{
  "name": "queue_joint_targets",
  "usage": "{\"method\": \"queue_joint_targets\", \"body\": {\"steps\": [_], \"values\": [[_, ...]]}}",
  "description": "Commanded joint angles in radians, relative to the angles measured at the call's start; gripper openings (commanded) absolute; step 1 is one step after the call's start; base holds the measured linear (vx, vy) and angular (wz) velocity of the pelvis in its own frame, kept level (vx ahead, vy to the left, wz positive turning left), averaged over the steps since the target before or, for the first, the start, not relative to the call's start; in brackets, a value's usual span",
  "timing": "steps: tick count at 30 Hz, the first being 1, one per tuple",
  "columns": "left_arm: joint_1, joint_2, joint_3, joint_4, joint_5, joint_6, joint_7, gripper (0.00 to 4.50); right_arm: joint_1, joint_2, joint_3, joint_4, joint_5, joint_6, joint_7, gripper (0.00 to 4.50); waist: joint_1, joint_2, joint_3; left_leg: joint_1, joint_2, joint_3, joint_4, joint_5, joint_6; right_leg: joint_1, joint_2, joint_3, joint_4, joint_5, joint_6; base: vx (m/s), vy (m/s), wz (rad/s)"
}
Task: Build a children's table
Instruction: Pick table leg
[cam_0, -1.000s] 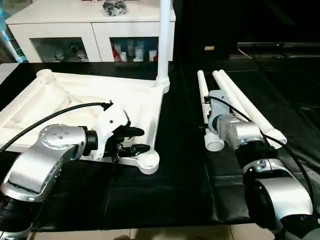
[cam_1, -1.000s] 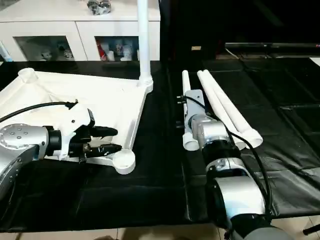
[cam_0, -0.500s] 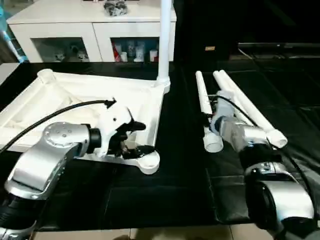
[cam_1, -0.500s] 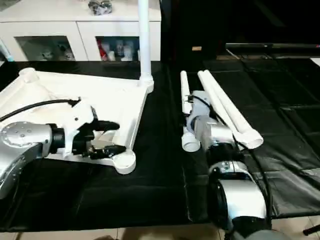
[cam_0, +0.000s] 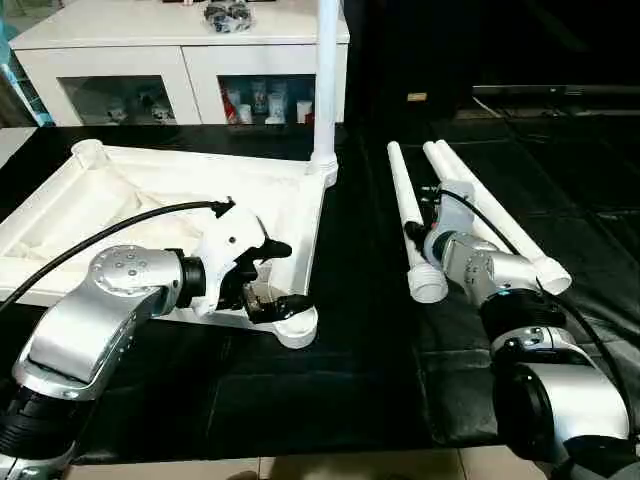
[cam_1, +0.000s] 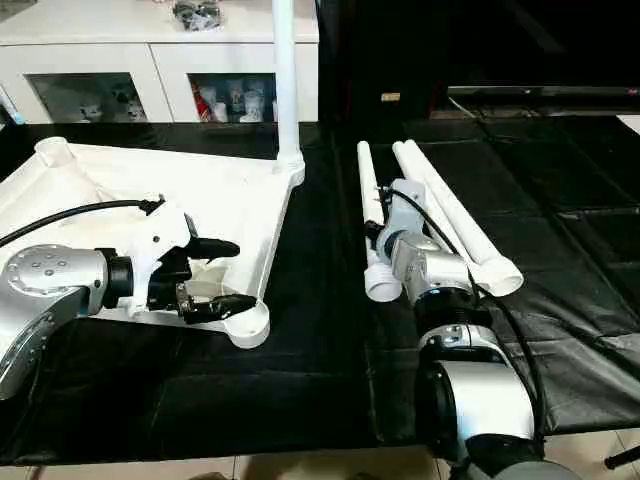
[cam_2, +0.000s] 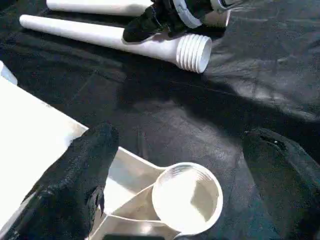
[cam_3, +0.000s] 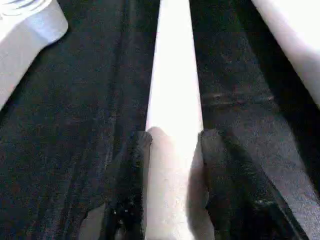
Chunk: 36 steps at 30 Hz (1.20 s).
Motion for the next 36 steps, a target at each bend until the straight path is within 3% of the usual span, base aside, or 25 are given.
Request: {"method": "queue_joint_targets", "body": {"steps": [1, 8, 15, 18, 20, 25, 28, 36], "values": [[-0.002, 0.005, -0.012, -0.012, 0.005, -0.008, 0.008, 4.50, 0.010, -0.007, 0.011, 0.003, -0.002, 0.025, 0.020, 2.09, 0.000, 0.007, -0.074, 0.008, 0.021, -0.006, -0.063, -0.190, -0.038, 0.052, -0.066, 0.048, -0.072, -0.188, -0.188, 0.000, 0.000, 0.00], [-0.002, 0.005, -0.015, -0.012, 0.007, -0.012, 0.014, 4.50, 0.015, -0.012, 0.007, -0.039, 0.018, -0.026, 0.069, 2.73, 0.002, 0.005, -0.076, 0.006, 0.022, -0.005, -0.062, -0.167, -0.028, 0.054, -0.067, 0.049, -0.069, -0.150, -0.197, 0.000, 0.000, 0.00], [-0.005, 0.005, -0.020, -0.010, 0.011, -0.016, 0.019, 4.50, -0.003, -0.018, 0.015, -0.023, -0.008, 0.025, 0.023, 3.40, 0.002, 0.003, -0.075, 0.007, 0.021, -0.004, -0.061, -0.157, -0.026, 0.052, -0.066, 0.048, -0.070, -0.151, -0.201, 0.000, 0.000, 0.00], [-0.006, 0.004, -0.022, -0.011, 0.012, -0.015, 0.020, 4.50, -0.020, -0.015, 0.008, 0.001, -0.008, 0.073, -0.003, 3.68, 0.001, 0.003, -0.075, 0.007, 0.020, -0.005, -0.062, -0.164, -0.034, 0.052, -0.065, 0.048, -0.070, -0.170, -0.196, 0.000, 0.000, 0.00], [-0.007, 0.005, -0.023, -0.010, 0.013, -0.018, 0.020, 4.50, -0.046, -0.013, 0.000, 0.029, 0.016, 0.164, 0.021, 3.81, -0.001, 0.004, -0.075, 0.008, 0.020, -0.006, -0.062, -0.171, -0.035, 0.053, -0.064, 0.047, -0.069, -0.173, -0.195, 0.000, 0.000, 0.00], [-0.010, 0.007, -0.028, -0.010, 0.012, -0.022, 0.024, 4.50, -0.060, -0.010, -0.024, 0.053, 0.057, 0.256, 0.037, 3.81, 0.001, 0.002, -0.075, 0.006, 0.021, -0.005, -0.061, -0.160, -0.033, 0.053, -0.066, 0.048, -0.069, -0.154, -0.193, 0.000, 0.000, 0.00], [-0.010, 0.008, -0.031, -0.013, 0.009, -0.021, 0.022, 4.50, -0.066, -0.008, -0.054, 0.082, 0.078, 0.278, 0.042, 3.47, 0.002, 0.004, -0.075, 0.008, 0.022, -0.005, -0.062, -0.166, -0.036, 0.052, -0.067, 0.048, -0.068, -0.155, -0.197, 0.000, 0.000, 0.00], [-0.014, 0.008, -0.034, -0.011, 0.009, -0.022, 0.018, 4.50, -0.069, -0.023, -0.109, 0.110, 0.131, 0.304, 0.058, 2.78, 0.003, -0.003, -0.074, 0.010, 0.023, -0.005, -0.063, -0.184, -0.043, 0.050, -0.069, 0.048, -0.073, -0.200, -0.187, 0.000, 0.000, 0.00]]}}
